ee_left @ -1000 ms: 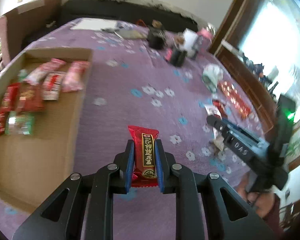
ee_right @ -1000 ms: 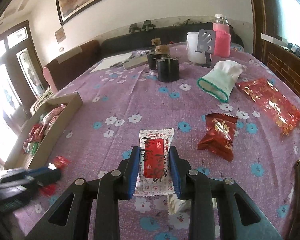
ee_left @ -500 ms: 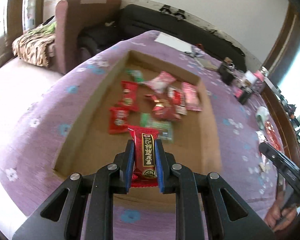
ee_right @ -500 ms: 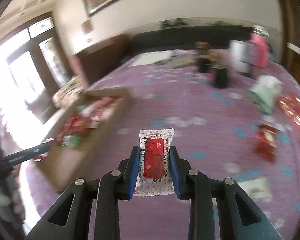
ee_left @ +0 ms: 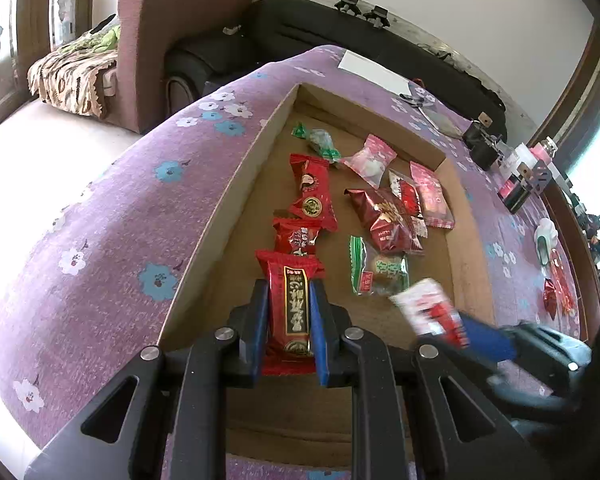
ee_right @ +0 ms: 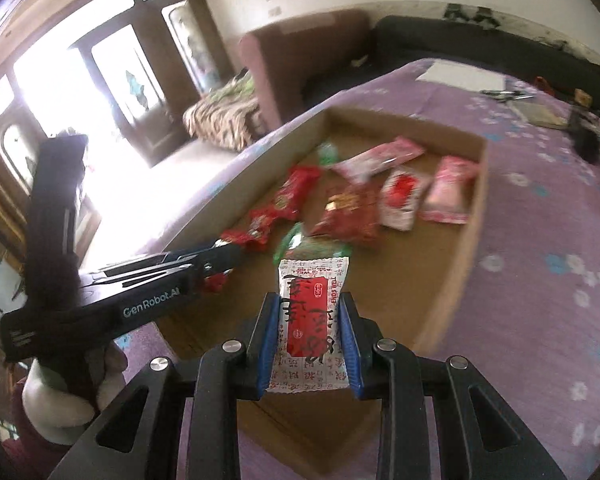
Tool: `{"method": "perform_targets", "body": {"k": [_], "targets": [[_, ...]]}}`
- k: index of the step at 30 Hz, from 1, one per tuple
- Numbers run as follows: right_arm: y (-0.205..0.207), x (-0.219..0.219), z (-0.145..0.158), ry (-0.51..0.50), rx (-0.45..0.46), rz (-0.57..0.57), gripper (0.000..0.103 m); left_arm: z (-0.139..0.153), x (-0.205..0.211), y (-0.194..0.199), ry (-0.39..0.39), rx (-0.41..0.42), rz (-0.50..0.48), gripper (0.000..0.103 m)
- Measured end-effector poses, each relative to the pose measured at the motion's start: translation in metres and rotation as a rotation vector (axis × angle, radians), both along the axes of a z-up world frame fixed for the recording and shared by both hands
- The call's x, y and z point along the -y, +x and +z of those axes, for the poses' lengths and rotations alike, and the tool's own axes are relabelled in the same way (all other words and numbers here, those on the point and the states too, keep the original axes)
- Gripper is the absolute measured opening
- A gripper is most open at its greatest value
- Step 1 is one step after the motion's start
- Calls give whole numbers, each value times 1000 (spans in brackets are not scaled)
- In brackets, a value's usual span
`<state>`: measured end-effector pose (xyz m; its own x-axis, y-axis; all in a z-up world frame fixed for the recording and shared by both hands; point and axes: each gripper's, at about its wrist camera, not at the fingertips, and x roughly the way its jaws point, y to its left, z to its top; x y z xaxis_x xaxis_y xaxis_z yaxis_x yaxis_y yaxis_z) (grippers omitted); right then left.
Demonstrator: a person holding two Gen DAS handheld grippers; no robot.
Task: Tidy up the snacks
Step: 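Carry both snacks into the box and open both grippers, then grasp the white wrapper with the left gripper while the right grasps the dark red gold-printed bag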
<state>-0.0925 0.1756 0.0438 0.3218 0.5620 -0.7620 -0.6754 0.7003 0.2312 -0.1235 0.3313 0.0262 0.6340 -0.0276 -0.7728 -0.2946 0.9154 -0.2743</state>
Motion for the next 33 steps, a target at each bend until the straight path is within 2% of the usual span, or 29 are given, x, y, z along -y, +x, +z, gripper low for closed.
{"method": "perform_targets", "body": {"k": [6, 9, 10, 12, 13, 14, 17, 19, 22, 26, 33], "targets": [[-1, -13, -13, -26, -12, 13, 29, 6, -5, -7, -48, 12, 8, 19], [-2, -15, -14, -20, -15, 17, 33, 12, -5, -13, -57, 29, 15, 19], [-3, -14, -13, -14, -14, 16, 33, 15, -5, -16, -63, 33, 19, 22], [-4, -12, -10, -4, -11, 15, 34, 20, -5, -20, -80, 43, 28, 35], [-5, -10, -7, 1, -4, 13, 34, 22, -5, -22, -88, 54, 32, 46], [-6, -8, -4, 8, 2, 12, 35, 26, -4, -26, -95, 69, 37, 52], [-13, 4, 12, 38, 32, 5, 37, 37, -2, -34, -101, 109, 51, 53], [-18, 19, 24, 60, 71, -13, 45, 44, 2, -38, -102, 128, 49, 53], [-21, 57, 39, 89, 121, -73, 55, 55, 15, -42, -89, 151, 34, 53], [-7, 117, 45, 94, 131, -192, 55, 65, 43, -42, -69, 172, -26, 53], [37, 269, 35, 106, 80, -557, 55, 64, 107, -32, -1, 150, -185, 53]]}}
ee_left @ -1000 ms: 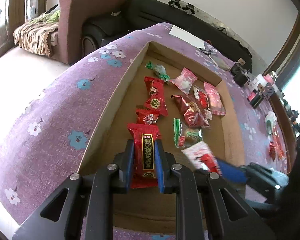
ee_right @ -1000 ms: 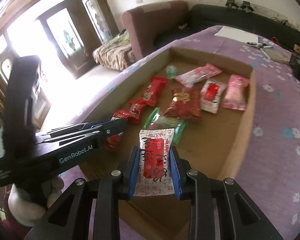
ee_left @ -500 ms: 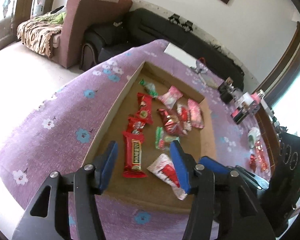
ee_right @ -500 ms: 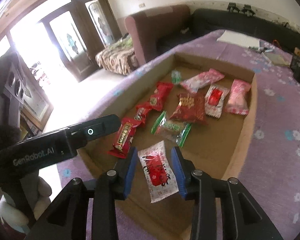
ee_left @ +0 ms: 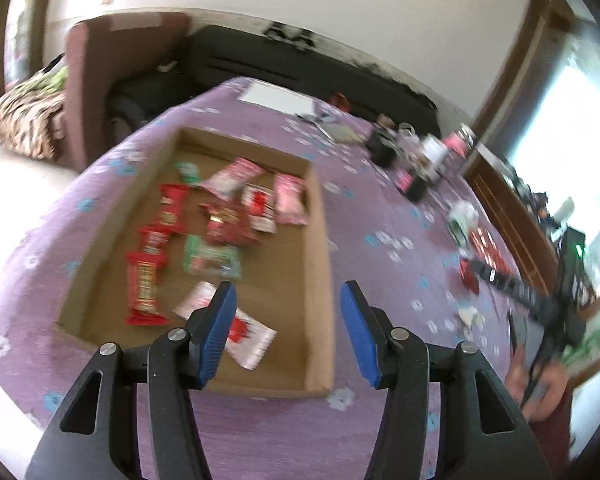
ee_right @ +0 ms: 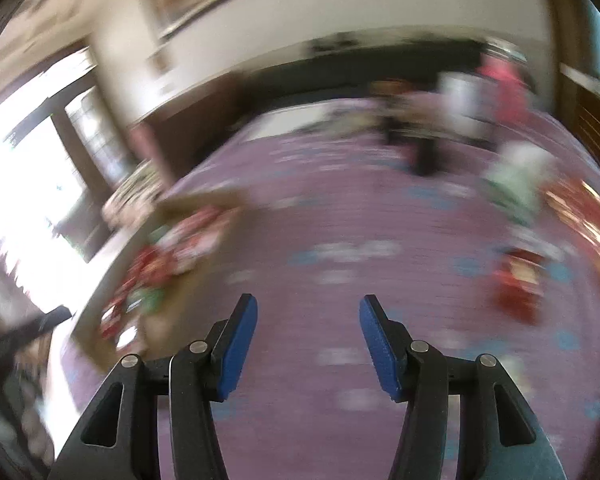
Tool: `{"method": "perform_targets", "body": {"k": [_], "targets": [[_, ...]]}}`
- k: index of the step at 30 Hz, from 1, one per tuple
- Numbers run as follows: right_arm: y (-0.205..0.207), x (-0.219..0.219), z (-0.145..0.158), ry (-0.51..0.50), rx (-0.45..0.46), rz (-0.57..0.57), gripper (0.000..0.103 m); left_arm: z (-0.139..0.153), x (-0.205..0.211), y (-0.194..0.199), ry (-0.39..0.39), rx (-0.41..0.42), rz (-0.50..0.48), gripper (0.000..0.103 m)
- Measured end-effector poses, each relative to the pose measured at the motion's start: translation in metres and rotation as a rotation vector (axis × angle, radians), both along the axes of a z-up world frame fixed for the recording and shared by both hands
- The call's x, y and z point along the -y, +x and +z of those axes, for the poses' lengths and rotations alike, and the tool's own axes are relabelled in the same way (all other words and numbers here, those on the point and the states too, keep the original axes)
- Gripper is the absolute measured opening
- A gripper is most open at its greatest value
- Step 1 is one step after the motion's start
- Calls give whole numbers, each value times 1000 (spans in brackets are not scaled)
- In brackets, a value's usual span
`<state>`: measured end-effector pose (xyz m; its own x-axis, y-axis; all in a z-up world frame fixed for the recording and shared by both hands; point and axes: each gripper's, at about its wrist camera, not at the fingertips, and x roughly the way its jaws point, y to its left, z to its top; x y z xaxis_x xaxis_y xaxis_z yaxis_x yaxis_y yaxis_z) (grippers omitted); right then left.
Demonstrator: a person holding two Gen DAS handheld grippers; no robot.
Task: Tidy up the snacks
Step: 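Grasp the white wrapper with the left gripper while the right grasps the dark red gold-printed bag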
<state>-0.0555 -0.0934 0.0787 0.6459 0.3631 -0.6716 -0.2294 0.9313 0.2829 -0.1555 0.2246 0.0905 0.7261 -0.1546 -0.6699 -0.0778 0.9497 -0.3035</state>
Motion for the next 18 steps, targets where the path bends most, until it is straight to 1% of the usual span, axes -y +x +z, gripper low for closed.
{"method": "perform_targets", "body": {"k": [2, 4, 6, 9, 14, 18], "targets": [[12, 39, -7, -11, -14, -108, 56, -2, 14, 2, 14, -10, -33, 53], [22, 70, -14, -31, -33, -191, 57, -5, 30, 5, 34, -19, -69, 53], [30, 87, -22, -51, -51, -238, 57, -6, 47, 7, 63, -27, -103, 53], [45, 96, -34, -64, -77, -256, 58, -6, 72, 9, 119, -32, -157, 53], [56, 88, -49, -66, -106, -250, 58, -7, 111, 14, 175, -43, -246, 53], [61, 84, -59, -79, -108, -227, 58, -15, 153, 27, 223, -64, -341, 53]]}}
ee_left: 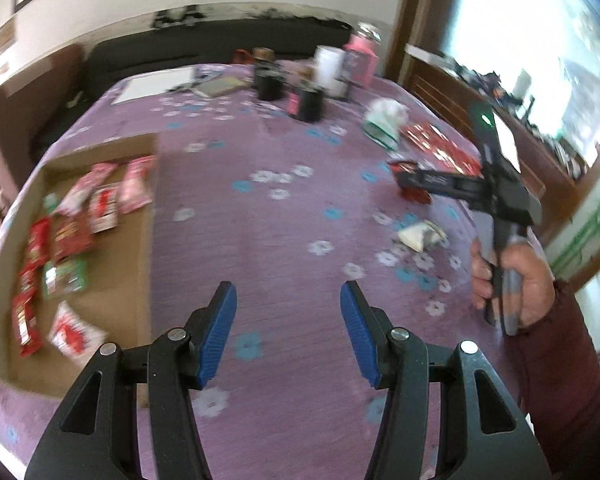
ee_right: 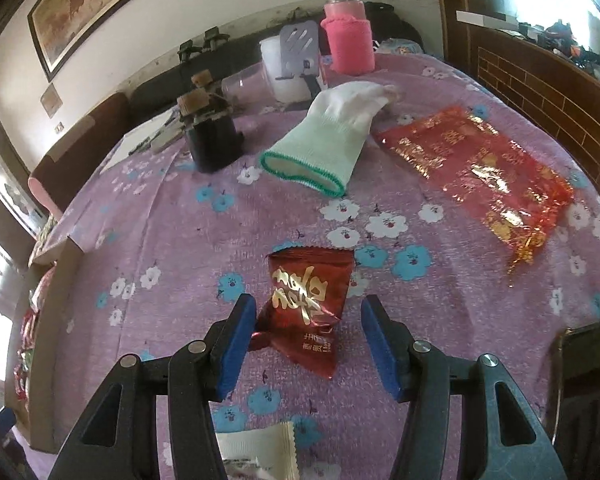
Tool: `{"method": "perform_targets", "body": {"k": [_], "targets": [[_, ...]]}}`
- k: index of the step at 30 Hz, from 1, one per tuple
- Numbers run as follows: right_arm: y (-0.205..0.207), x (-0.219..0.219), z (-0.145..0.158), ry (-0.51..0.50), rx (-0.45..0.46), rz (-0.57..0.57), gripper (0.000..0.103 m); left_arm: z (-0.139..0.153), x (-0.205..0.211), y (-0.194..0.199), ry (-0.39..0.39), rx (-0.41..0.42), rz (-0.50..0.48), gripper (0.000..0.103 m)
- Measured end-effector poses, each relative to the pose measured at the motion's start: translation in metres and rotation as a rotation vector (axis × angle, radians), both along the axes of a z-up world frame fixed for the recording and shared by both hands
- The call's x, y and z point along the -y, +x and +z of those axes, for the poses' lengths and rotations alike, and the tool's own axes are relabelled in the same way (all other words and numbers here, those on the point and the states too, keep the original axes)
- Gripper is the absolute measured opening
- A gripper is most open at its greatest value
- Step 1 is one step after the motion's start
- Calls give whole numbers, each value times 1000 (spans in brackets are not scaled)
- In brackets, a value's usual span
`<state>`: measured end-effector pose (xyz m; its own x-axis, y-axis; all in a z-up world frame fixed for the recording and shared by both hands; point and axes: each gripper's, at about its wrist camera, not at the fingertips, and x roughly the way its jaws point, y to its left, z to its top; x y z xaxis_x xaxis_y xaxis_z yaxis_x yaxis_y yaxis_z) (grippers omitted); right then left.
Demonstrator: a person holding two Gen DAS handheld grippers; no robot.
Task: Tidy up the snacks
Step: 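Grasp the white wrapper with the left gripper while the right grasps the dark red gold-printed bag, then carry both snacks into the box and open both grippers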
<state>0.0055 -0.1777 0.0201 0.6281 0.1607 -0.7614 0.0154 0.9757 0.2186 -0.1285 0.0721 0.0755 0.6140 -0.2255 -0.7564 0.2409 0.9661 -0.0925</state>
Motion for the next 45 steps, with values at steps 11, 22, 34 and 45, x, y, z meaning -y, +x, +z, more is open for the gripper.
{"method": "perform_targets", "body": {"k": [11, 22, 34, 45], "targets": [[2, 10, -2, 19, 5, 15, 36, -25, 103, 37, 97, -29, -224, 52], [-5, 44, 4, 95, 6, -85, 34, -49, 156, 68, 162, -29, -378, 52], [-10, 38, 11, 85, 48, -73, 34, -46, 155, 66, 112, -45, -339, 23], [-18, 21, 16, 63, 114, -20, 34, 6, 38, 38, -11, 21, -122, 23]]}}
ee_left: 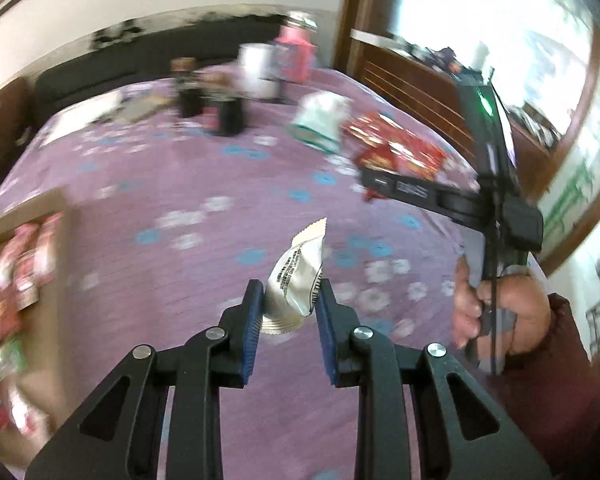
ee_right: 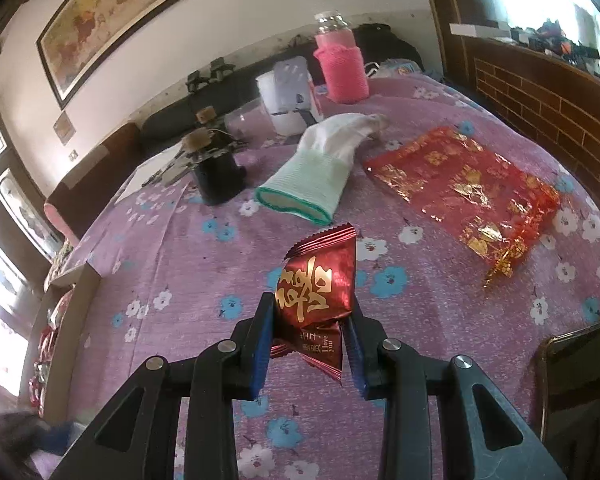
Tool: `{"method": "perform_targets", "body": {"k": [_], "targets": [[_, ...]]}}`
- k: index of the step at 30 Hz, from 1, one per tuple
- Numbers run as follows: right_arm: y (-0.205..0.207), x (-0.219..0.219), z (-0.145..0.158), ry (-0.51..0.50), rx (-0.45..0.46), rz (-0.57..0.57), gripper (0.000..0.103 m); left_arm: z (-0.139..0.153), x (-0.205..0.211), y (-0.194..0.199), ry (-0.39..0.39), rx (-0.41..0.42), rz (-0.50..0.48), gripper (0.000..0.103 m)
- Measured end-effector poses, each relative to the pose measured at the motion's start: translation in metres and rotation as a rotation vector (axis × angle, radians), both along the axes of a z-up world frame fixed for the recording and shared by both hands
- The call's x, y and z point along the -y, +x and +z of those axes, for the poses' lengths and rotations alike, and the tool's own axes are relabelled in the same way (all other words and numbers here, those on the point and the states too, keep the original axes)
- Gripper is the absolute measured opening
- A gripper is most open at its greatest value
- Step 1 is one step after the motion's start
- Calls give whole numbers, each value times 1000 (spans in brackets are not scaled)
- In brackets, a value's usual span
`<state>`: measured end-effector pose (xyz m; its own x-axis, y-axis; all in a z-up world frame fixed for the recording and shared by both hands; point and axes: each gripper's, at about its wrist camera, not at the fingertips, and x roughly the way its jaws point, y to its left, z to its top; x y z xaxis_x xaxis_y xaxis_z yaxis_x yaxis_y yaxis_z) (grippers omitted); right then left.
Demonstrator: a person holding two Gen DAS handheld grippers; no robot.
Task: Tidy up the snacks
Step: 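Carry both snacks into the box and open both grippers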
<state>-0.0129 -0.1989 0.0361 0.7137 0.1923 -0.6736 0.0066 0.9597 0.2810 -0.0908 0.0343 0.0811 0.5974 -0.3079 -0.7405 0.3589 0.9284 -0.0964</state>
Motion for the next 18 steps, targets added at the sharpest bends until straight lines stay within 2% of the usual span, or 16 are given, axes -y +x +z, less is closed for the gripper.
{"method": "perform_targets", "body": {"k": [8, 12, 18], "targets": [[-13, -39, 7, -60, 20, 74, 34, 16, -142, 5, 13, -18, 280, 24], [-25, -90, 25, -20, 18, 208, 34, 20, -198, 9, 22, -21, 383, 24], [-39, -198, 53, -38, 36, 462, 33, 13, -240, 26, -4, -44, 446, 24]]}}
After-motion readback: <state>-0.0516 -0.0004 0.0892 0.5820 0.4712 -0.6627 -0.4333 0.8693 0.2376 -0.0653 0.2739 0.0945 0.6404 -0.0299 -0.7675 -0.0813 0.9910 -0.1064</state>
